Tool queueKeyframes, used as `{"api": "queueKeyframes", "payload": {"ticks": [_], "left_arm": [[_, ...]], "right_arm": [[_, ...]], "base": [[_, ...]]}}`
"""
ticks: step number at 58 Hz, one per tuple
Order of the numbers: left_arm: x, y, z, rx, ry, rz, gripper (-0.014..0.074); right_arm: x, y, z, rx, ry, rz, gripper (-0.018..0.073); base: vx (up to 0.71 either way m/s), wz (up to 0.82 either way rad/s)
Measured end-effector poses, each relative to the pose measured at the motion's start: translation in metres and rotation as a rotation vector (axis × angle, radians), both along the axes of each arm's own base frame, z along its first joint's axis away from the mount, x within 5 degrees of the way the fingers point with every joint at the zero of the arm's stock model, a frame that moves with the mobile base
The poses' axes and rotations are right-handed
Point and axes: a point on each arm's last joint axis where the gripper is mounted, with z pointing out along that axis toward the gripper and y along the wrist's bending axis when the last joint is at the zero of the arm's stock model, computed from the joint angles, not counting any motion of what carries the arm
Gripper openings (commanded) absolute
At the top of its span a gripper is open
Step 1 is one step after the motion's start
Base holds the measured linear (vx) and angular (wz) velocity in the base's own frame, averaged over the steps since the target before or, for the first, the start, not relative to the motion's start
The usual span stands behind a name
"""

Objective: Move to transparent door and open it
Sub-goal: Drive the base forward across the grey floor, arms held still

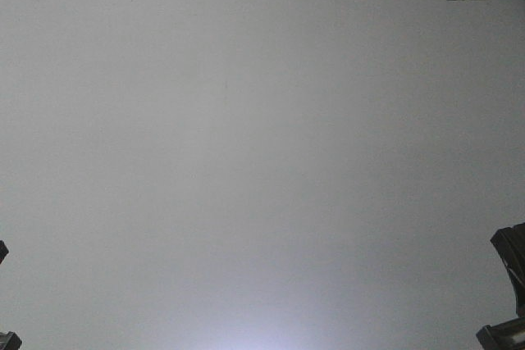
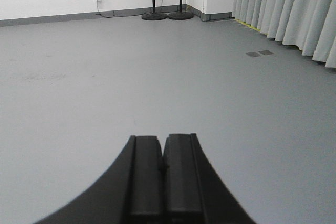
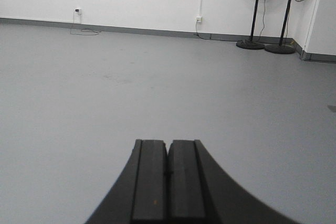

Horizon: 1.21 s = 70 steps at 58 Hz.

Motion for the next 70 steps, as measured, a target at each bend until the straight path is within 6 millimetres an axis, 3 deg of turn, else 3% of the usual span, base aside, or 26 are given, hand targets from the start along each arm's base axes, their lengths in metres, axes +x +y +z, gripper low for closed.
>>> {"api": "queueKeyframes", "payload": {"ticks": [25,70], "left_arm": [[0.0,0.0,0.0,0.0,0.0,0.0,0.0003],[0.0,0.0,0.0,0.0,0.0,0.0,0.0003]], "right_arm": [[0.0,0.0,0.0,0.0,0.0,0.0,-0.0003],[0.0,0.0,0.0,0.0,0.0,0.0,-0.0003]], "base": [[0.1,-0.02],[0.19,0.22]]}}
